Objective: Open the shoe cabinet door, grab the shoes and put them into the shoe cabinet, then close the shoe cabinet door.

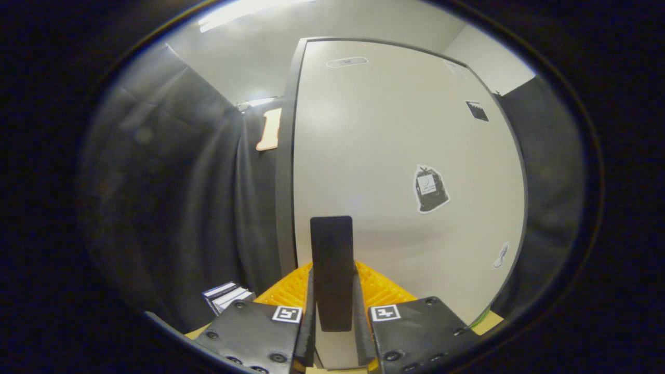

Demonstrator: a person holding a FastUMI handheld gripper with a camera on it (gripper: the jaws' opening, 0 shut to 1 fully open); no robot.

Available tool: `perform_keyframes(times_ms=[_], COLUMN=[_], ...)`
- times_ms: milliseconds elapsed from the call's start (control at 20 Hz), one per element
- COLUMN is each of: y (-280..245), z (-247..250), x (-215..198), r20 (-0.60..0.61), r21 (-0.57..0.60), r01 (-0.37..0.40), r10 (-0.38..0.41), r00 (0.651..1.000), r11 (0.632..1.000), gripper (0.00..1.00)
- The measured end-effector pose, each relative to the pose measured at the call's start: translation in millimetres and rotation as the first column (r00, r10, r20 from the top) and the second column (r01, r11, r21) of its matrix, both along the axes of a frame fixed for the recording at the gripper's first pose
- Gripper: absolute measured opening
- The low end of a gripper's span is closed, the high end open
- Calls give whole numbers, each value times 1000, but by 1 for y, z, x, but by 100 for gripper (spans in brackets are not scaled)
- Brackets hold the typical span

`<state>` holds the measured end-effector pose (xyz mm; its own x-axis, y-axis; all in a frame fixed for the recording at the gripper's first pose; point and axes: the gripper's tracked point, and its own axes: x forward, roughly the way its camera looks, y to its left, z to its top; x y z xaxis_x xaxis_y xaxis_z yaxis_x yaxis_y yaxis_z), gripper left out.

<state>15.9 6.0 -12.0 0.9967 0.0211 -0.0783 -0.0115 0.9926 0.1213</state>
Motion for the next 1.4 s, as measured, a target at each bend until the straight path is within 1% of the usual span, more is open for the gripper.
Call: perform_keyframes(times_ms=[150,250,400,800,1050,1250,1400], y=[-1,-1,-2,-26,-49,-78,-97], z=[3,4,7,15,19,25,28], x=[-4,-8,-19,-81,-118,-160,-181], r20=[-18,-13,-24,-23,-39,-39,-39], r21=[31,23,41,41,56,64,60], r01=[-4,-9,-24,-37,-68,-82,-79], r10=[5,9,25,38,70,85,81], r00=[1000,1000,999,999,997,996,996], r11=[1000,1000,999,998,996,995,995], gripper=[22,10,11,10,10,10,10])
